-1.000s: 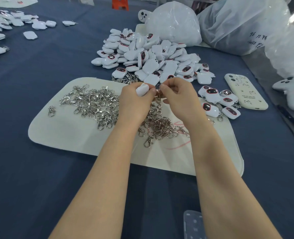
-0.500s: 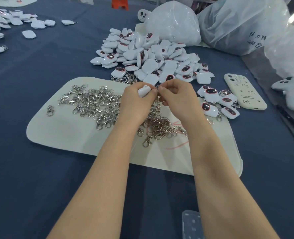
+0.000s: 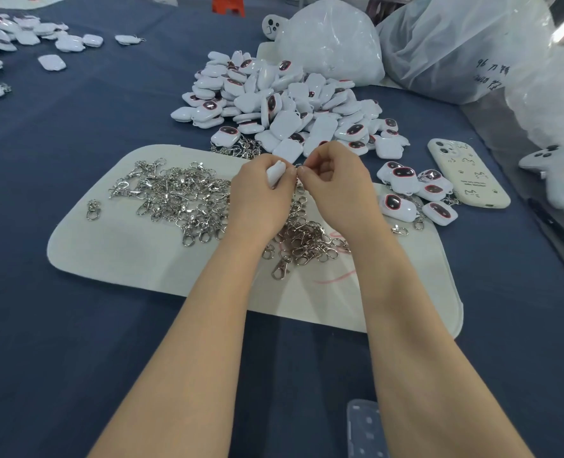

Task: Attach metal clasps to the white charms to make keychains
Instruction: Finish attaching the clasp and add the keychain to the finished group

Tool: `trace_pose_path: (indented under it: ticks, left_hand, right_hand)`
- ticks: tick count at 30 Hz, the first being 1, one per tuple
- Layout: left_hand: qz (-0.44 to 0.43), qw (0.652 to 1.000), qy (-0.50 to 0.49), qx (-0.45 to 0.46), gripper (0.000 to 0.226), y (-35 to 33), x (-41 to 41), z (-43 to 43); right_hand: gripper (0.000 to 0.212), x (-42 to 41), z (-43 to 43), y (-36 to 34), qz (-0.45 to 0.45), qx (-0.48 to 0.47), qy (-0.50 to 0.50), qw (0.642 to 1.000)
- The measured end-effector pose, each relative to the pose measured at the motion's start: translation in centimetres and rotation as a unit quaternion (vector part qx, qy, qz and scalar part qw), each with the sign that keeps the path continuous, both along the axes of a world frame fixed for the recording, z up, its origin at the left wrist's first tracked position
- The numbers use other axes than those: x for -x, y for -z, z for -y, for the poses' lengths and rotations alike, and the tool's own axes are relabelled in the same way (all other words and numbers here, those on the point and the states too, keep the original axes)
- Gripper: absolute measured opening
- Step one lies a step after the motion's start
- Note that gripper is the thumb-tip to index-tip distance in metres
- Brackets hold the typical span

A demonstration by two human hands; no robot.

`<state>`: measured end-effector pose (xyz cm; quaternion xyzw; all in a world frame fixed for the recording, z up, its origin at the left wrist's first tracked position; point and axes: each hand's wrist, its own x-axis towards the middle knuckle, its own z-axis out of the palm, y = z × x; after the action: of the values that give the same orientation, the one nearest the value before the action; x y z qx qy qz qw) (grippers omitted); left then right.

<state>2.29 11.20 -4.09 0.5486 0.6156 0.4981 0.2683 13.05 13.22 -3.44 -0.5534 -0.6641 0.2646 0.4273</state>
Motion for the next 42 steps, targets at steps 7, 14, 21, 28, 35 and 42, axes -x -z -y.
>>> trace_pose_path:
  ticks: [7, 14, 21, 28, 35, 42]
  left_hand:
    - [-0.054, 0.998, -0.005, -0.025, 0.01, 0.27, 0.22, -0.01]
    - [-0.013, 1.0, -0.01, -0.02, 0.009, 0.09, 0.14, -0.25]
    - [-0.081, 0.996, 0.002, -0.049, 0.009, -0.08, -0.08, 0.09]
    - [-0.059, 0.997, -0.012, -0.055, 0.006, 0.18, -0.04, -0.1]
    - [-0.02, 0.999, -0.014, -0.038, 0.007, 0.2, -0.05, -0.17]
    - [-0.044, 0.999, -0.001, -0.022, 0.01, 0.07, 0.08, -0.17]
  right_hand:
    - [0.009, 0.21, 0.13, -0.07, 0.038, -0.008, -0.01, 0.999]
    - [0.013, 0.56, 0.58, -0.19, -0.063, 0.02, -0.045, 0.997]
    - [0.013, -0.04, 0.26, -0.06, 0.047, -0.022, -0.023, 0.998]
    - [0.012, 0.15, 0.19, 0.28, -0.018, -0.018, 0.009, 1.0]
    - [0.003, 0.48, 0.21, 0.3, -0.013, -0.021, 0.036, 0.999]
    - [0.002, 0.49, 0.36, 0.54, 0.011, -0.027, 0.034, 0.999]
